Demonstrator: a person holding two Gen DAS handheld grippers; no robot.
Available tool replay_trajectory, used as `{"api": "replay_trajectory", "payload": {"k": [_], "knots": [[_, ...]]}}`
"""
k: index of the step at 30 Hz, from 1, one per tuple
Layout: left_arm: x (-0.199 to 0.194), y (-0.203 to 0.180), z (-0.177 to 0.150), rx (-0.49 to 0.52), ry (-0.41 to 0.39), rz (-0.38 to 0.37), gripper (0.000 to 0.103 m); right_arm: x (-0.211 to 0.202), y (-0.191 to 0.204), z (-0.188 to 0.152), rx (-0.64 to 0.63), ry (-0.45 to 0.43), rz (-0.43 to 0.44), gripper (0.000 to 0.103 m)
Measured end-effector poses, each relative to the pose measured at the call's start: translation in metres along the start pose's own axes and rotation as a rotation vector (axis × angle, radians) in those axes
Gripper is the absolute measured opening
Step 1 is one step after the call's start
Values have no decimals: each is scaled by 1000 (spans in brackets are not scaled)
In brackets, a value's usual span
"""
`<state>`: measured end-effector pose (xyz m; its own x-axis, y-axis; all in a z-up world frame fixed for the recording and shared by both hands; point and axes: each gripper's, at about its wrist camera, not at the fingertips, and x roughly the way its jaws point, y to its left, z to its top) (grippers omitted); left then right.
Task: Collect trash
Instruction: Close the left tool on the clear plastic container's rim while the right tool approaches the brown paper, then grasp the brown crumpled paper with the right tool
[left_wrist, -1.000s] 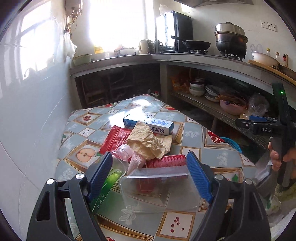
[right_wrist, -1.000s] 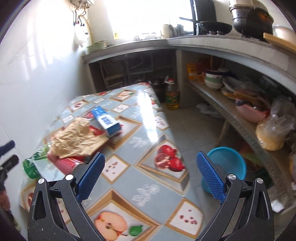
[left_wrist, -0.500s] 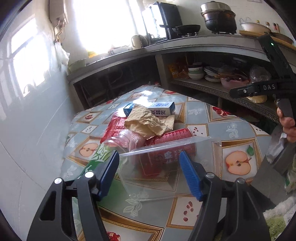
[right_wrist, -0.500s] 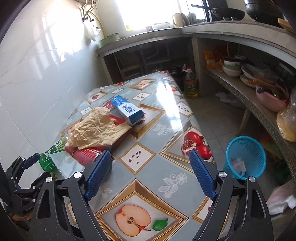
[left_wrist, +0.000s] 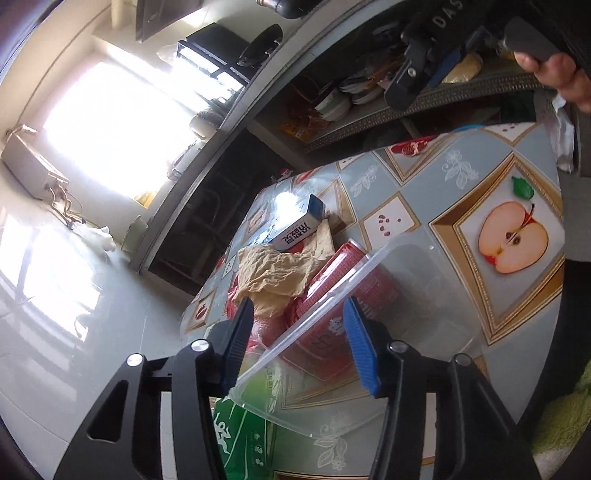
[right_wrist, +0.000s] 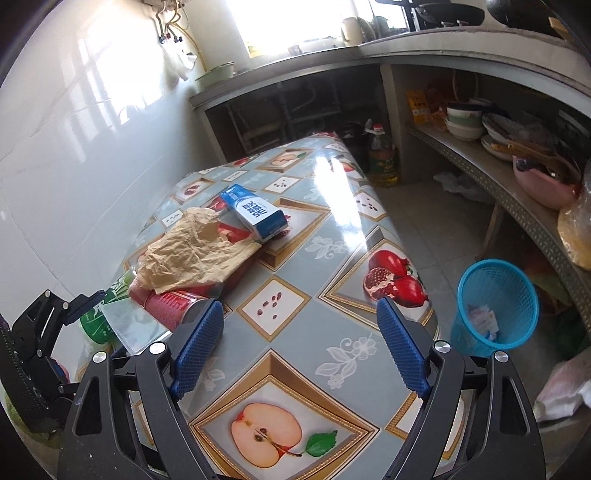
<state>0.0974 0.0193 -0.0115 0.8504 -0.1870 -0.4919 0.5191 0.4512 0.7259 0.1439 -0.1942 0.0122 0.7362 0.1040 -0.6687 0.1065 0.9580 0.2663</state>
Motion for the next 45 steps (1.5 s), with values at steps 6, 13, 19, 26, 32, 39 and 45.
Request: {"api": "replay_trajectory", "payload": {"k": [6,13,19,26,32,39,45], "knots": [[2,-4,-1,37,30,4,20,3,-4,0,6,5,0,80],[-16,0,1,29,45,-14,13,5,-5,1,5,6,5,78],[-40,34,7,-165,9,-142,4,0,-8,6,7,-10,7,77],[-43,64,-8,-457,10,-333,3,-2,-9,24,5,-33,45,76],[-34,65,-27,-648,66,-458,3,19,4,50,-15,31,230,76],[-8,58,-57,-837,213,-526,3,89,53,81,-49,255,419,92],[-6,62,-65,-888,208,-546,4,153,97,89,-25,456,422,95]]}}
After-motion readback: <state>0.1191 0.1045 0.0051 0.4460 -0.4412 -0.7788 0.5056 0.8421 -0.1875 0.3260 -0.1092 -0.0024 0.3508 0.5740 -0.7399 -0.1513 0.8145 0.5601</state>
